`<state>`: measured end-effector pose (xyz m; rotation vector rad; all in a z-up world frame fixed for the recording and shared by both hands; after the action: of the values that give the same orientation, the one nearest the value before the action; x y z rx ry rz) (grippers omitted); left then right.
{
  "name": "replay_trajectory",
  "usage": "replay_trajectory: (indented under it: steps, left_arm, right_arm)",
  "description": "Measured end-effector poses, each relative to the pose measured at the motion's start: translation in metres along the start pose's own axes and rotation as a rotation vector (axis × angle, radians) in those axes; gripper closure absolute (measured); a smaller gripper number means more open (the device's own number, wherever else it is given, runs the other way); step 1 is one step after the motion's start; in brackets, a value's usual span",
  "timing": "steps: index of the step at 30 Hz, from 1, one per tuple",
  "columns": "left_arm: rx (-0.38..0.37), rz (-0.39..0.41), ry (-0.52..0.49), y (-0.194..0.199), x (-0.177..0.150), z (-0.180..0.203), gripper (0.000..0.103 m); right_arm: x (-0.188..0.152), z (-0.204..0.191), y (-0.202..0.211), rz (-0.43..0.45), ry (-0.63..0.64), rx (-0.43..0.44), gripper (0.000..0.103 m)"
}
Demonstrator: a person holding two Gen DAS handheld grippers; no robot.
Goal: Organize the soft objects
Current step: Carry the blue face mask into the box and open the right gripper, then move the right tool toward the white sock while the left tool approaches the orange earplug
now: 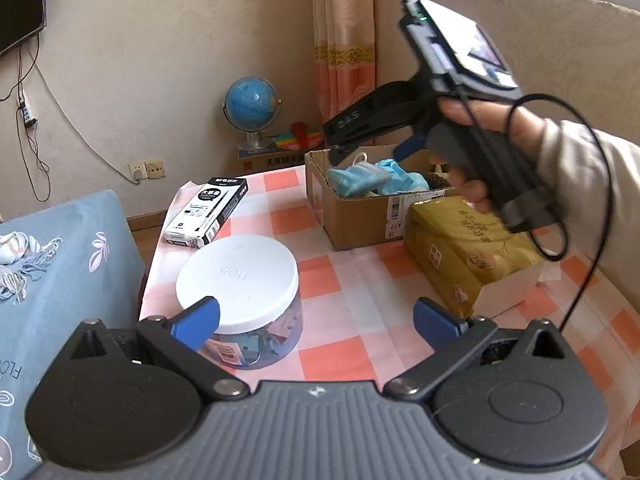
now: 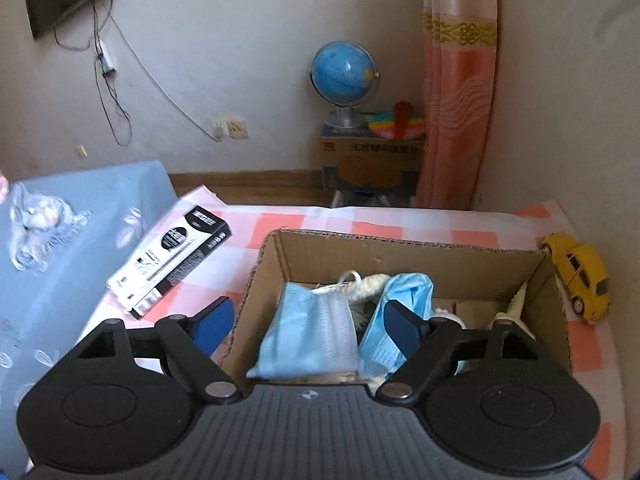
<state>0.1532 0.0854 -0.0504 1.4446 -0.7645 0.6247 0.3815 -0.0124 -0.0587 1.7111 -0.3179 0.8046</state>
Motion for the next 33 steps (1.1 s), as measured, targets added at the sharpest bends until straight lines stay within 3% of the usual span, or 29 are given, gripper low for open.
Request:
replay_trajectory:
  steps: [6, 15, 26, 33]
  left_arm:
    - [-0.016, -0.005, 0.012, -0.002, 0.000, 0.002, 0.000]
    - [-0.037, -0.010, -0.010, 0.007, -0.001, 0.016, 0.000]
    - [-0.097, -0.020, -0.052, 0.014, -0.005, 0.044, 0.000]
    - [-0.149, -0.043, -0.078, 0.009, -0.006, 0.069, 0.000]
  right_arm:
    - [-0.004, 0.009, 0.042, 0.060, 0.021, -0.021, 0.000]
    - [-0.037, 0.030, 0.096, 0.078, 0.044, -0.070, 0.000]
    - [-0.121, 0.090, 0.156, 0.113, -0.004, -0.243, 0.000]
    - [-0.175, 0.125, 0.157, 0.083, -0.097, -0.318, 0.000]
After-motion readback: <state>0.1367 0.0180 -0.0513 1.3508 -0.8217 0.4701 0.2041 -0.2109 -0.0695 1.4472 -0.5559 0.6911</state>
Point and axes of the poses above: each gripper's, at about its wrist camera, not at the fingertips, and y roughly against the way its jaws point, z to its right, x to its top, the point moved 9 cm from there along -y, roughly the way its jaws point, and after that the axes turned 2 degrees about -z, right-handed, at the moved point
